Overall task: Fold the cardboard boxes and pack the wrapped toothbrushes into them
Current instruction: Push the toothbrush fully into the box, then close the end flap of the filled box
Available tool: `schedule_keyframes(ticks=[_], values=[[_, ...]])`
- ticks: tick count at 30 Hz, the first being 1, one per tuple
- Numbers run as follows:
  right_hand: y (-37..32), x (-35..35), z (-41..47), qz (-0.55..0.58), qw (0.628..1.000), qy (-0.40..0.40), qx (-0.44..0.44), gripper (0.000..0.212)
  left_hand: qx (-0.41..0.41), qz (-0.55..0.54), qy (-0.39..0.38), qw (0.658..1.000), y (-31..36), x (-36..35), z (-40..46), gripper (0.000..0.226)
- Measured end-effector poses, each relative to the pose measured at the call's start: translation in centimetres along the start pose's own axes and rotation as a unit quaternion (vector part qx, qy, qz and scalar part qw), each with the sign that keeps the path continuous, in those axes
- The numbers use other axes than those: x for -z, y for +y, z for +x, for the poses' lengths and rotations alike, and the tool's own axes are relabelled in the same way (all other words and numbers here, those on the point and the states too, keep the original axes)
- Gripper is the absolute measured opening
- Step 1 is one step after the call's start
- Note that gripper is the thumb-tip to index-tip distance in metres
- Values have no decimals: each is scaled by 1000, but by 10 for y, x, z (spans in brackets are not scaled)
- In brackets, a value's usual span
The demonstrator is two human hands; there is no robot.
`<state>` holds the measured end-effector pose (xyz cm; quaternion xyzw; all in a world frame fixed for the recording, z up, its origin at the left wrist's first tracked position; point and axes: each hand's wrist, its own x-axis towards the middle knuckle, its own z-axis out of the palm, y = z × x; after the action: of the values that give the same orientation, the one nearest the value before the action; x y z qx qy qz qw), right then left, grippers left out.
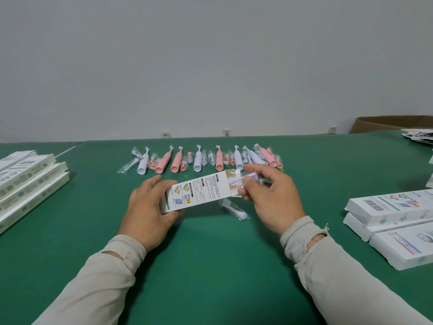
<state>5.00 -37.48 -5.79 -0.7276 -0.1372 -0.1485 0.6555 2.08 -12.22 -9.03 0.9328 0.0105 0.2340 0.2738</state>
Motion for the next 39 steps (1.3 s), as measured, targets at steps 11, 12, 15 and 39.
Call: schedule_keyframes(ticks=[11, 12, 15, 39], values=[[-1, 0, -2, -88, 991, 99, -22, 16, -1, 5, 0, 1000, -1, -1, 0, 63], [-2, 0, -3, -87, 992, 93, -21, 15, 0, 4, 0, 1000, -1, -1, 0, 63], [-5, -1, -4, -73, 996, 49, -9, 11, 1, 1, 0, 1000, 0, -1, 0, 63], [37, -6, 11, -281, 958, -43, -51, 3, 55, 30, 43, 997, -5, 2, 2, 60]])
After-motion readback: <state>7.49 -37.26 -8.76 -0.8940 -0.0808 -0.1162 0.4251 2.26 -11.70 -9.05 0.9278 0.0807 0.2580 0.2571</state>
